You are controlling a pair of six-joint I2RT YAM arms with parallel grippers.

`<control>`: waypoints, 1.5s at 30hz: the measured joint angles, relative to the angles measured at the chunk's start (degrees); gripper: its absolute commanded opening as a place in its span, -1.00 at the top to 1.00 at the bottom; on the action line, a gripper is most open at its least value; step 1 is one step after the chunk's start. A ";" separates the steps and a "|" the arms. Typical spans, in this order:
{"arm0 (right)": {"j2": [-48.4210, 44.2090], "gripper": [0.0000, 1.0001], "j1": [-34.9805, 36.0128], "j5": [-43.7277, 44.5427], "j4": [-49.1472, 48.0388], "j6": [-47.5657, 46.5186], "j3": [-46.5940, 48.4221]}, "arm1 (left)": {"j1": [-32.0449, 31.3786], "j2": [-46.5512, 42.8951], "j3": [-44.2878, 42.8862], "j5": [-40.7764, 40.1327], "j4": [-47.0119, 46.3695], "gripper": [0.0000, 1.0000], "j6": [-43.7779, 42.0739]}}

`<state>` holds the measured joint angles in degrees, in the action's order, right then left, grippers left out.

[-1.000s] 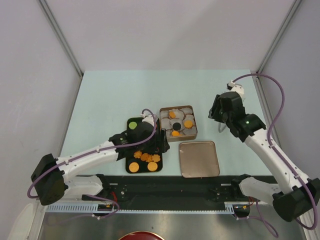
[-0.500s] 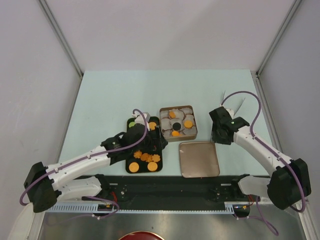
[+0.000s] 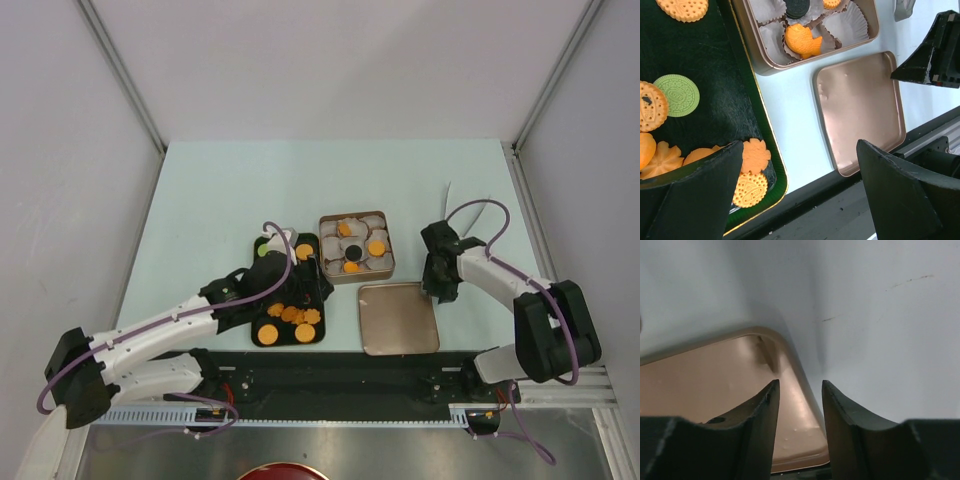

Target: Pack the cookies

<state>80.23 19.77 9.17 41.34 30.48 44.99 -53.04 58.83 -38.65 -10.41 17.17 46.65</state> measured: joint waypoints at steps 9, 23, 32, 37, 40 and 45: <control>1.88 0.67 -2.54 -4.37 -5.09 0.52 -2.54 | 0.00 0.13 0.00 -0.33 -0.07 -1.00 0.09; -2.19 1.00 -0.90 -5.33 -7.08 0.20 -5.03 | -0.07 0.96 -0.02 -2.99 1.60 -1.00 1.38; -7.91 1.00 6.82 -4.85 -0.13 0.57 -0.15 | -0.09 1.66 -1.18 -4.50 4.07 -1.00 1.40; -11.72 1.00 8.72 -4.52 5.33 0.11 7.15 | -0.11 1.81 -4.42 -5.68 5.33 -1.00 1.29; -14.64 1.00 9.05 -5.46 7.65 -0.63 10.32 | -0.09 1.70 -6.36 -5.97 4.81 -1.00 0.24; -15.63 1.00 9.44 -6.80 9.27 -1.66 15.69 | -0.09 -0.09 -6.71 -5.38 1.70 -1.00 -2.78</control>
<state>64.60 29.21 2.37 50.61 28.82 60.69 -53.12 58.74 -45.36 -15.79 18.87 43.88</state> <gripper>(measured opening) 0.017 0.996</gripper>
